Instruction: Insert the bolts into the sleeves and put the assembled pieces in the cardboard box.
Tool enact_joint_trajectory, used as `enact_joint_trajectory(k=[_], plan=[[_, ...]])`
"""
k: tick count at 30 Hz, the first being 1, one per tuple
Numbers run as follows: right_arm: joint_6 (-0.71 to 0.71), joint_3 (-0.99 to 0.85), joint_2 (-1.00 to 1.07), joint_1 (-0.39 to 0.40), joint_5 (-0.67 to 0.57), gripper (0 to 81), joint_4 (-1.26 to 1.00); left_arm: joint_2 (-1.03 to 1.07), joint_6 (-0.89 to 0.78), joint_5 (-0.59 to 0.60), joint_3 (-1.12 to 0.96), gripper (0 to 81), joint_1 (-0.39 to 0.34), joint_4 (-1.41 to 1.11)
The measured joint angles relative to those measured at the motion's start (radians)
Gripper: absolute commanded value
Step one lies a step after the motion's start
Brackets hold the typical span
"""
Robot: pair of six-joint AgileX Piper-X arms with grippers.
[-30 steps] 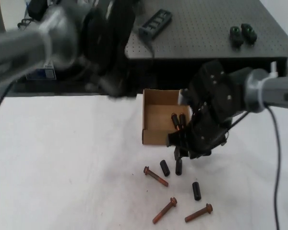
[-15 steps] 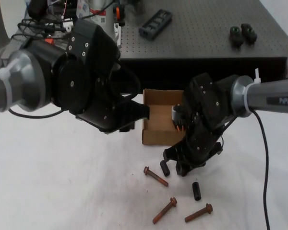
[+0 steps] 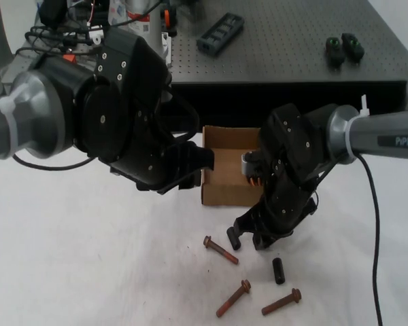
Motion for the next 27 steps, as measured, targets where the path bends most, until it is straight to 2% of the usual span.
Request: enact_joint_trajectory(k=[4,9,13,17,22,27], plan=[[-0.003,0.055,-0.121,-0.052,0.004,6.1,0.012,0.055,-0.025,0.054,0.0,42.0,-0.012,0.0],[-0.024,0.126,-0.313,-0.111,-0.023,6.1,0.015,0.156,-0.022,0.136,0.0,42.0,-0.078,0.001],[-0.047,0.23,-0.471,-0.124,-0.041,6.1,0.042,0.158,0.067,0.155,0.0,42.0,-0.117,0.001],[-0.047,0.342,-0.62,-0.126,-0.047,6.1,0.058,0.176,0.253,0.173,-0.031,42.0,-0.193,0.032],[-0.015,0.483,-0.784,-0.149,-0.049,6.1,0.078,0.269,0.424,0.135,-0.128,41.2,-0.283,0.102],[-0.003,0.561,-0.89,-0.178,-0.049,6.1,0.133,0.376,0.522,0.046,-0.248,34.8,-0.295,0.232]])
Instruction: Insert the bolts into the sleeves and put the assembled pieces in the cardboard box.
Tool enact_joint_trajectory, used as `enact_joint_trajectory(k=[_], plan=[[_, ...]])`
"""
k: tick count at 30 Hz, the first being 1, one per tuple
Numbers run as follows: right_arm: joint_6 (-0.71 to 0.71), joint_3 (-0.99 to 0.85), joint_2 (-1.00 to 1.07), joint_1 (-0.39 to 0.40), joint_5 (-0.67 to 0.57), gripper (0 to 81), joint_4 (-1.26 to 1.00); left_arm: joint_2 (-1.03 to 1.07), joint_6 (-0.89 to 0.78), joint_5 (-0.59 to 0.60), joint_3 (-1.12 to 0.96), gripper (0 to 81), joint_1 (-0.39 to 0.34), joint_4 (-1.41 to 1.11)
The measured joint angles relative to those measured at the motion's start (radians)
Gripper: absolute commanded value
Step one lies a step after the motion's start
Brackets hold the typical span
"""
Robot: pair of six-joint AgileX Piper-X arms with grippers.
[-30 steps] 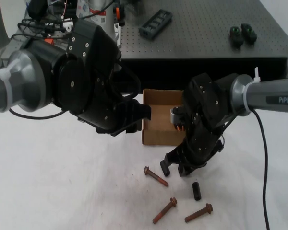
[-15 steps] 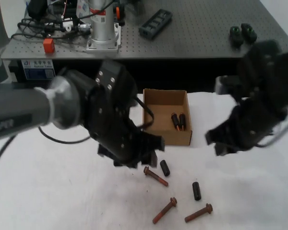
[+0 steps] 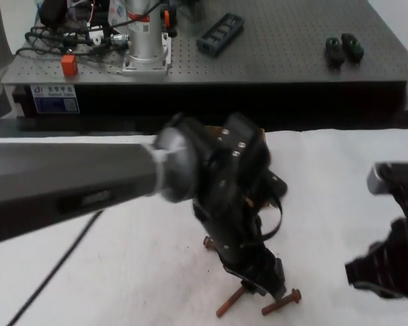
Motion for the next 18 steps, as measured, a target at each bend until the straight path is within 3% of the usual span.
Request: enact_joint_trajectory(k=[8,18], plan=[[0.0,0.032,-0.067,-0.014,-0.002,6.1,0.031,0.094,0.132,-0.069,-0.053,34.8,0.0,0.162],[0.0,0.032,-0.067,-0.014,-0.005,6.1,0.031,0.111,0.129,-0.082,-0.068,34.8,0.0,0.133]])
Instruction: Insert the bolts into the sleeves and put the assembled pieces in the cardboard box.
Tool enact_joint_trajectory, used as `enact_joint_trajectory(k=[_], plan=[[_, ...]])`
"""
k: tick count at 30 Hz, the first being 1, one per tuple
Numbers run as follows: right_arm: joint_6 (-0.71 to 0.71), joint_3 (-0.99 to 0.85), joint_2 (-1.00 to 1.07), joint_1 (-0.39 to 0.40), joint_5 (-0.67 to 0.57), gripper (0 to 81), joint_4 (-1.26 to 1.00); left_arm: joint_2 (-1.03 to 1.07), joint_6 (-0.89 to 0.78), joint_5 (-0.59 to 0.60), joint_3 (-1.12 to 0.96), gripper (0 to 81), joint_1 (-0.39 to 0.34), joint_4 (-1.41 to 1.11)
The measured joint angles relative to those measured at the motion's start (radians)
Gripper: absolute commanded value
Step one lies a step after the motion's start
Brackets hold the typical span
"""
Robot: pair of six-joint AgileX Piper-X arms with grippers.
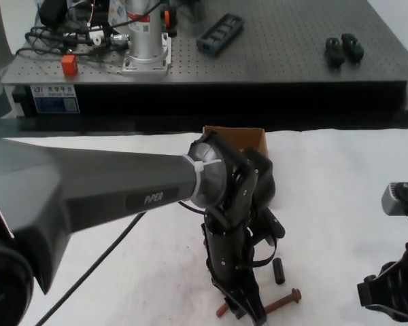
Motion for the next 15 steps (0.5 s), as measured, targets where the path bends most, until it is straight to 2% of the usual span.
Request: enact_joint_trajectory(k=[2,4,6,8,12,15], plan=[[0.0,0.0,0.0,0.0,0.0,6.1,0.0,0.002,-0.013,0.0,0.0,32.9,0.0,-0.009],[0.0,0.0,0.0,0.0,0.0,6.1,0.0,0.001,-0.019,0.0,0.0,25.8,0.0,-0.021],[0.0,0.0,0.0,0.0,0.0,6.1,0.0,0.001,-0.019,-0.005,0.0,14.8,0.0,-0.028],[0.0,0.0,0.0,0.0,-0.005,6.1,0.0,0.003,-0.019,-0.007,0.0,0.4,0.003,-0.043],[0.0,0.0,0.0,0.0,-0.045,6.1,-0.004,-0.006,-0.115,-0.007,0.0,0.0,0.007,-0.057],[0.004,0.0,0.0,0.0,-0.137,6.1,-0.026,-0.056,-0.199,0.002,0.024,0.0,0.022,-0.099]])
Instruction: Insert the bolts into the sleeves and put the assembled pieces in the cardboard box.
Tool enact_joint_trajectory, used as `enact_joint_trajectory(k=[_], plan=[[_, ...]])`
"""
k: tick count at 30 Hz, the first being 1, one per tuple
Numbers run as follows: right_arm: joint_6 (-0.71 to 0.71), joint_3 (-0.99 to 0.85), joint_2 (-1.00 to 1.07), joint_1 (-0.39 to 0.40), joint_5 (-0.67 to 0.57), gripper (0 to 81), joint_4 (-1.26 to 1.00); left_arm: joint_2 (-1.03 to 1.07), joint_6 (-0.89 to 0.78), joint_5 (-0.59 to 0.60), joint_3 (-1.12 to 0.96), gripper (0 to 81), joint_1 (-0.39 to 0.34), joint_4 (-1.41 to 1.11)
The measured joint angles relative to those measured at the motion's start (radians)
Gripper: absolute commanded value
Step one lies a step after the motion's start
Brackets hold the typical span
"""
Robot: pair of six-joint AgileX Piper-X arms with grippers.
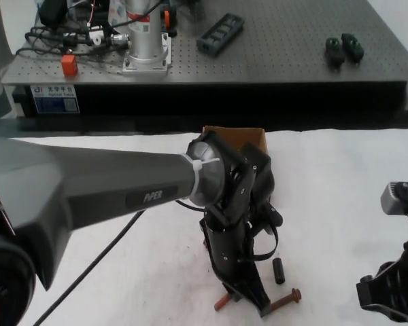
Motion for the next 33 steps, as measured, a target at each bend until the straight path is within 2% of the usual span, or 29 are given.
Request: enact_joint_trajectory(k=[1,3,4,6,7,8,10,11,15,17,19,23,33], plan=[[0.0,0.0,0.0,0.002,-0.008,6.1,-0.002,-0.041,-0.032,0.005,0.023,0.0,0.01,-0.038],[0.022,0.015,-0.004,0.026,-0.143,6.1,-0.057,-0.105,-0.069,0.017,0.058,0.0,0.028,-0.106],[0.022,0.017,-0.004,0.028,-0.152,6.1,-0.057,-0.144,-0.101,0.029,0.088,0.0,0.044,-0.148],[0.061,0.049,-0.004,0.06,-0.251,6.1,-0.125,-0.277,-0.206,0.098,0.177,0.0,0.094,-0.304],[0.088,0.071,-0.004,0.084,-0.291,6.1,-0.171,-0.331,-0.261,0.149,0.216,0.0,0.115,-0.382],[0.152,0.116,-0.004,0.146,-0.341,6.1,-0.282,-0.391,-0.316,0.203,0.265,0.0,0.141,-0.463],[0.235,0.163,-0.004,0.211,-0.371,6.1,-0.437,-0.492,-0.414,0.307,0.369,0.0,0.183,-0.619],[0.27,0.178,-0.004,0.239,-0.378,6.1,-0.522,-0.5,-0.423,0.316,0.38,0.0,0.187,-0.634],[0.362,0.209,0.011,0.328,-0.392,6.1,-0.741,-0.608,-0.599,0.448,0.574,0.0,0.207,-0.895],[0.415,0.21,0.053,0.397,-0.394,6.1,-0.922,-0.614,-0.678,0.489,0.611,0.0,0.204,-0.964],[0.45,0.21,0.084,0.419,-0.379,6.1,-1.019,-0.618,-0.685,0.492,0.634,0.0,0.203,-1.014],[0.485,0.21,0.122,0.428,-0.339,6.1,-1.097,-0.625,-0.768,0.538,0.66,0.0,0.204,-1.104],[0.481,0.21,0.103,0.428,-0.195,6.1,-1.162,-0.625,-0.782,0.547,0.665,0.0,0.204,-1.133]])
